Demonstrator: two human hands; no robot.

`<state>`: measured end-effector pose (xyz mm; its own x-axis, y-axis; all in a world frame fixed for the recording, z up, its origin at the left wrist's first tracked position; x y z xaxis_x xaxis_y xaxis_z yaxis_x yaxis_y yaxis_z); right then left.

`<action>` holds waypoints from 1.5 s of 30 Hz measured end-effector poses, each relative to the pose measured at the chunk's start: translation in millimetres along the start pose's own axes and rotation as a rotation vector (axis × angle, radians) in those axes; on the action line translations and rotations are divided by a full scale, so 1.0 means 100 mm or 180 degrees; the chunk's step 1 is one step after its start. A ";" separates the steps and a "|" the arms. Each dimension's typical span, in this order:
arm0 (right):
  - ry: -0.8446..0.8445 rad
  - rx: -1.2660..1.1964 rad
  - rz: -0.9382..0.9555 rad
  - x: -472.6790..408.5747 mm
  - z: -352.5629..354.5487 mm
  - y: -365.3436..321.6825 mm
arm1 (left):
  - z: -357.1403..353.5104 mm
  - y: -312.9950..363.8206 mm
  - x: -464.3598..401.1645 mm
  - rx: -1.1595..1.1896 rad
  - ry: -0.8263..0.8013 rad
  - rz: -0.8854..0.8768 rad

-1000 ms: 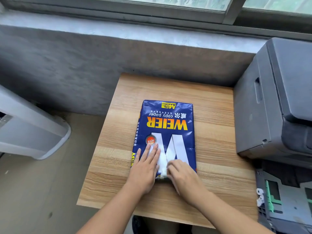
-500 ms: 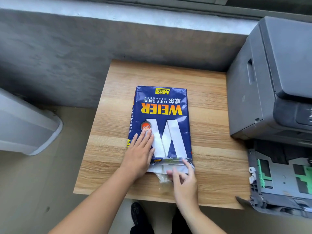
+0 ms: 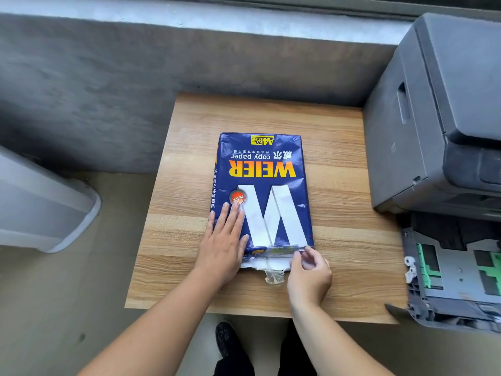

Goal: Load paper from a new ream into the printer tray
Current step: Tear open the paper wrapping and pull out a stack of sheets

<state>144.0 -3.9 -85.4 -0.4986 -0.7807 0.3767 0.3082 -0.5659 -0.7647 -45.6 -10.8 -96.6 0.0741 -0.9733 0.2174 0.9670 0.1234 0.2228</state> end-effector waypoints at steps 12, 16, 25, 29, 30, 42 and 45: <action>-0.0062 -0.0387 -0.0325 0.03 -0.06 0.02 | 0.06 -0.02 0.02 -0.0027 -0.0146 0.0007; -0.0140 -0.0750 -0.0422 -0.02 -0.07 0.01 | 0.05 -0.02 0.04 0.0101 -0.0185 0.0033; -0.0566 -0.1017 -0.0850 -0.12 -0.06 0.03 | 0.03 -0.02 0.07 0.0005 -0.0098 -0.0009; -0.0944 -0.1100 -0.0835 -0.16 0.00 0.07 | 0.04 -0.03 0.07 0.0012 -0.0122 -0.0021; -0.1064 -0.1136 -0.0829 -0.16 0.03 0.09 | 0.05 -0.03 0.07 0.0014 -0.0111 -0.0022; -0.2152 -0.0093 -0.0196 -0.20 0.39 -0.03 | 0.03 0.00 0.06 -0.0094 -0.0112 0.0073; -0.1989 -0.0146 -0.0249 -0.28 0.27 -0.08 | 0.03 0.01 0.09 -0.0101 -0.0147 0.0099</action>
<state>177.5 15.5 -75.8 0.0535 -0.7527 0.6561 0.2479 -0.6265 -0.7390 -44.4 -19.3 -91.6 0.0937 -0.9590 0.2676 0.9717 0.1466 0.1852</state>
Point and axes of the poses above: each hand's wrist, its own x-axis away from the middle knuckle, its own z-axis out of the back of the hand, y = z × x, the point moved 2 cm from there along -x, towards the middle knuckle, and after that the axes turned 3 degrees about x, right-handed, at the moved point
